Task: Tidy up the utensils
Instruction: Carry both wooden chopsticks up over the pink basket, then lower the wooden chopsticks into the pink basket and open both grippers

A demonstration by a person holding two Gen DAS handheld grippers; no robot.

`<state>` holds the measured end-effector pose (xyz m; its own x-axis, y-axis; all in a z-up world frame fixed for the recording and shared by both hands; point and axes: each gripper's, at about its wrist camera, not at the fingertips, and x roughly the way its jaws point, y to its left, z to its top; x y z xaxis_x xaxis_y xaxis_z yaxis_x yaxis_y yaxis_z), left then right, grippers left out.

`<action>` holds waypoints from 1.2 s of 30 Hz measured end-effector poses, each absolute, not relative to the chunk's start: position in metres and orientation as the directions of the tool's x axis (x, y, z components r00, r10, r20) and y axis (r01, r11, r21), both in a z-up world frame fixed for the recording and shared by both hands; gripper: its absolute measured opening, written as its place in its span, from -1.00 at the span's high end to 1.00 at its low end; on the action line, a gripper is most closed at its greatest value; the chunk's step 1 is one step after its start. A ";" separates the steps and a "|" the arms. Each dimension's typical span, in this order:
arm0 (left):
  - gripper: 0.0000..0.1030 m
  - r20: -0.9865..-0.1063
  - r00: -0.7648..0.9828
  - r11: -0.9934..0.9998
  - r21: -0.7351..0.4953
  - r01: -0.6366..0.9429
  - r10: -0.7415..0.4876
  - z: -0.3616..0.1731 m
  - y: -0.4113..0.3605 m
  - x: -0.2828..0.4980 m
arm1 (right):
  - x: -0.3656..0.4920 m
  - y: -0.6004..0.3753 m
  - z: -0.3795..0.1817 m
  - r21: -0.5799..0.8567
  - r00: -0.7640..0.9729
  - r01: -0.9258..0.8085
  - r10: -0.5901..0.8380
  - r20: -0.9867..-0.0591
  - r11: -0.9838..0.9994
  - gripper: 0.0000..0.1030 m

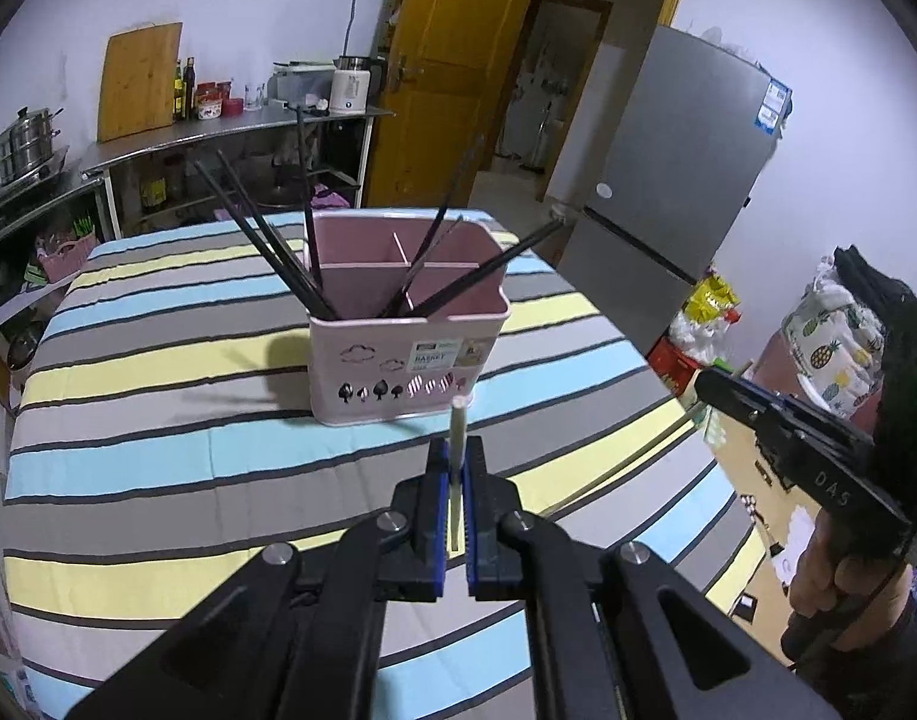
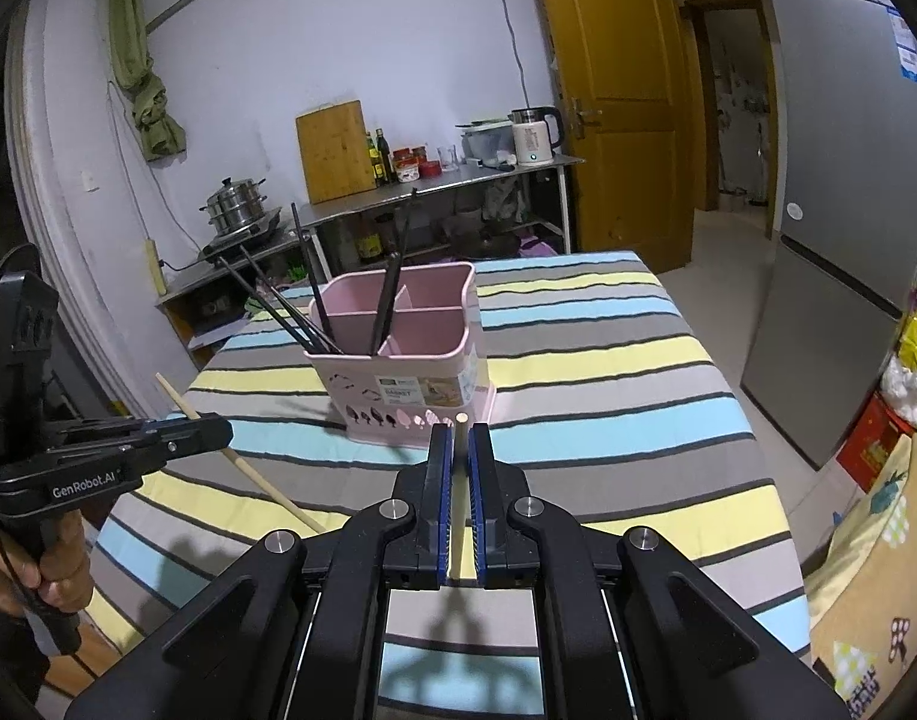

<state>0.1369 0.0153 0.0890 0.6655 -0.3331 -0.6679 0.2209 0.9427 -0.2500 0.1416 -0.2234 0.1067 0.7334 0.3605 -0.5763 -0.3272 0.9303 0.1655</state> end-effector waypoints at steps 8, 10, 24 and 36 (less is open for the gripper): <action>0.91 -0.630 0.699 0.938 -0.289 0.193 -0.338 0.109 0.036 0.142 | 0.147 -0.221 0.124 0.208 0.750 -0.336 0.394 -0.530 0.919 0.90; 0.91 -0.620 0.710 0.938 -0.293 0.184 -0.333 0.115 0.041 0.145 | 0.149 -0.220 0.131 0.223 0.758 -0.341 0.407 -0.510 0.913 0.90; 0.91 -0.530 0.796 0.939 -0.319 0.131 -0.291 0.171 0.075 0.182 | 0.180 -0.191 0.186 0.256 0.814 -0.382 0.455 -0.362 0.888 0.90; 0.91 -0.544 0.791 0.938 -0.329 0.108 -0.282 0.155 0.074 0.228 | 0.226 -0.162 0.175 0.283 0.826 -0.365 0.449 -0.342 0.887 0.90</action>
